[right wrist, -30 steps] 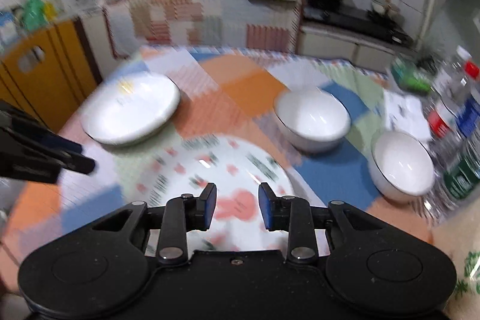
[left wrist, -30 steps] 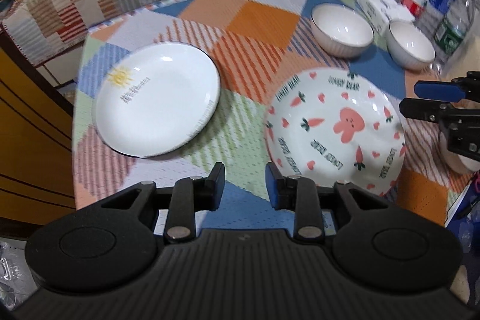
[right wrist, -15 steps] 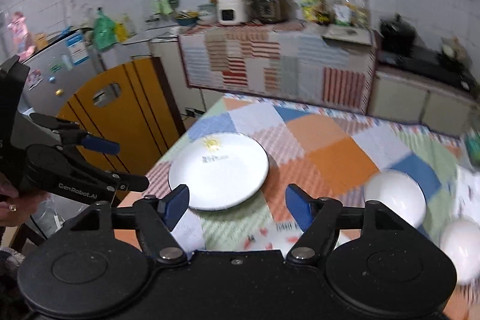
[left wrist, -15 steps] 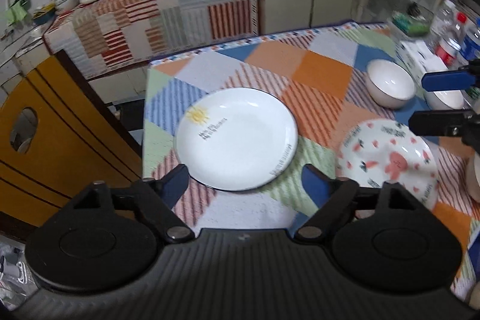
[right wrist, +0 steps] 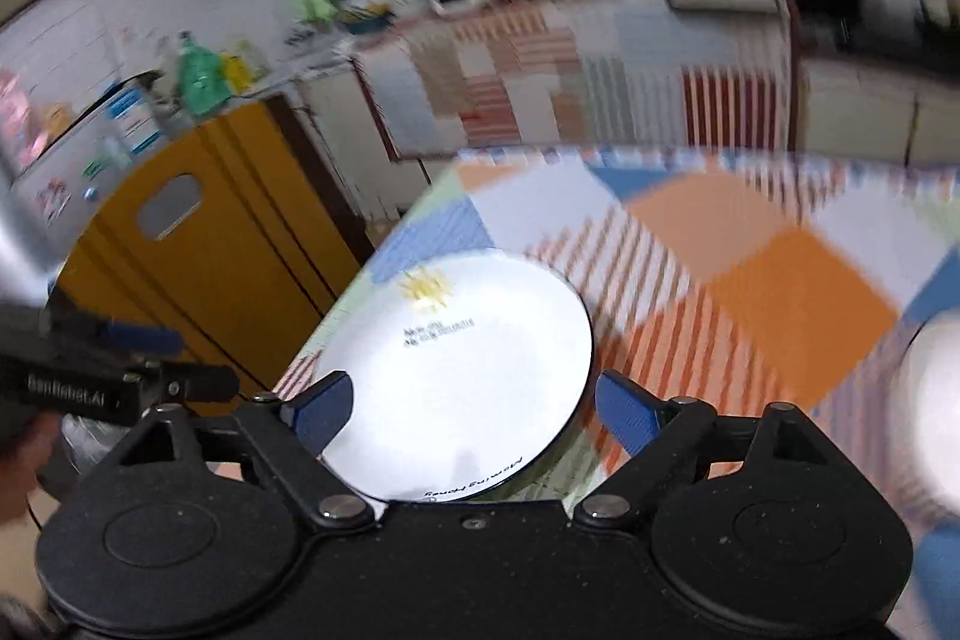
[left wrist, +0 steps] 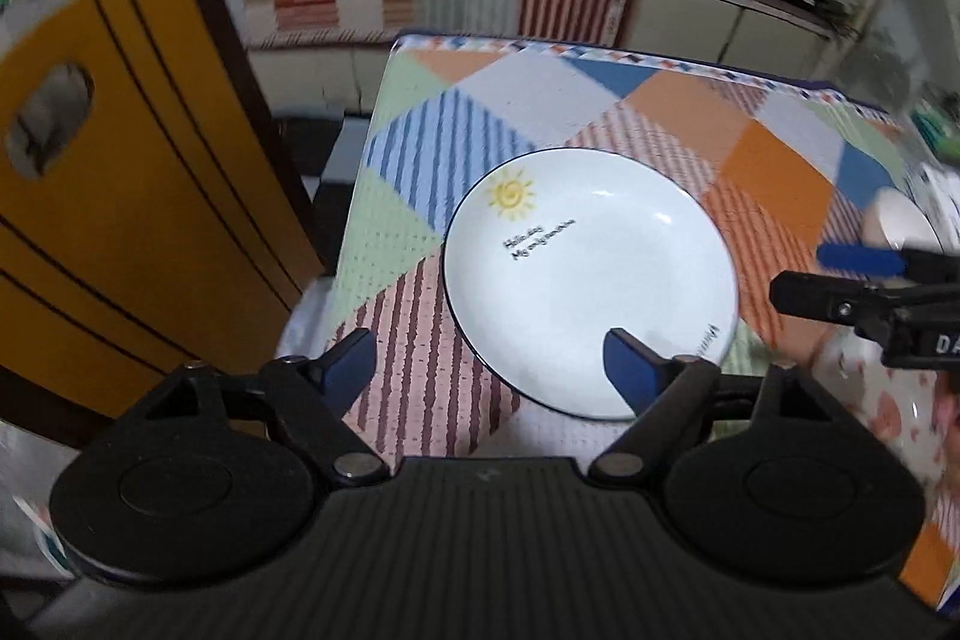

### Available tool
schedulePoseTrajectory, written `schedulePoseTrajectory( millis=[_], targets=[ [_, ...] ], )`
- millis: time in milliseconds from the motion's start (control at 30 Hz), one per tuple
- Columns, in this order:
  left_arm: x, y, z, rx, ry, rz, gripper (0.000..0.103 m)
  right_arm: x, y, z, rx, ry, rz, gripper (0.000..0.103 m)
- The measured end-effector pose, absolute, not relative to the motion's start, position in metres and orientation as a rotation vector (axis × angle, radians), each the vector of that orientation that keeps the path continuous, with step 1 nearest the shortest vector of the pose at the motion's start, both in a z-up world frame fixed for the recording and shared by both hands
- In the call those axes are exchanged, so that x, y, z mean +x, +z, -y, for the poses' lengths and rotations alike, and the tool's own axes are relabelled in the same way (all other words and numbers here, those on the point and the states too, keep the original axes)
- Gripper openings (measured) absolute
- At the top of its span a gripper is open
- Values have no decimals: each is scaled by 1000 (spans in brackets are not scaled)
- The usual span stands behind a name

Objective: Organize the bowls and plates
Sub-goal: 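Move the right gripper to the sun-print plate rim and close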

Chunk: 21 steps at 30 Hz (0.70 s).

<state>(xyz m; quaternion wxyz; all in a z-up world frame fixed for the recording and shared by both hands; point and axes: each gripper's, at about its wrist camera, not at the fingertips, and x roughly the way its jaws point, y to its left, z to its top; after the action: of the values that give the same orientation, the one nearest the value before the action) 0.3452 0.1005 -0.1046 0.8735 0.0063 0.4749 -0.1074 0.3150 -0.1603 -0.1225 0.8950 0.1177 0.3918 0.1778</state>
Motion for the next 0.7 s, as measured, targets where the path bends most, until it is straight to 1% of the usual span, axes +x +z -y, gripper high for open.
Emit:
schedulePoseTrajectory(
  millis=[33,133,200,300,333,367,400,433,467,500,533,567,600,633,667,700],
  targets=[
    [351,-111,-102,-10,-223,-999,81,322,-131,163,285,360,-835,89],
    [369,-132,-102,-22,-205,-1017,74,343,-157,168,382,328,-895,86],
    [380,-147,-99,-13,-206,-1032,74,352,-169,169,397,308,-914,83],
    [394,-168,-98,-36,-195,-1064,70,363,-180,169,404,308,-930,79],
    [396,-172,-98,-38,-195,-1070,68,366,-182,170,412,310,-939,74],
    [398,-177,-97,-43,-199,-1077,64,369,-184,171,416,308,-945,70],
    [399,-181,-96,-55,-201,-1083,62,371,-186,171,422,308,-948,64],
    [400,-185,-96,-63,-204,-1088,58,374,-188,172,427,310,-953,59],
    [400,-186,-95,-65,-207,-1088,52,376,-190,171,428,313,-959,57],
    [400,-188,-94,-65,-212,-1083,49,377,-190,172,433,318,-959,53],
    [400,-189,-93,-61,-213,-1078,44,378,-191,171,434,323,-959,47],
    [400,-190,-92,-62,-210,-1073,43,381,-193,172,429,320,-961,45],
    [401,-192,-92,-70,-203,-1070,43,382,-194,172,424,317,-961,40],
    [403,-194,-93,-74,-198,-1073,40,383,-195,172,417,313,-962,32],
    [405,-195,-93,-72,-194,-1077,35,385,-198,173,407,303,-968,27],
    [406,-197,-94,-71,-191,-1075,32,386,-200,173,407,297,-976,21]
  ],
)
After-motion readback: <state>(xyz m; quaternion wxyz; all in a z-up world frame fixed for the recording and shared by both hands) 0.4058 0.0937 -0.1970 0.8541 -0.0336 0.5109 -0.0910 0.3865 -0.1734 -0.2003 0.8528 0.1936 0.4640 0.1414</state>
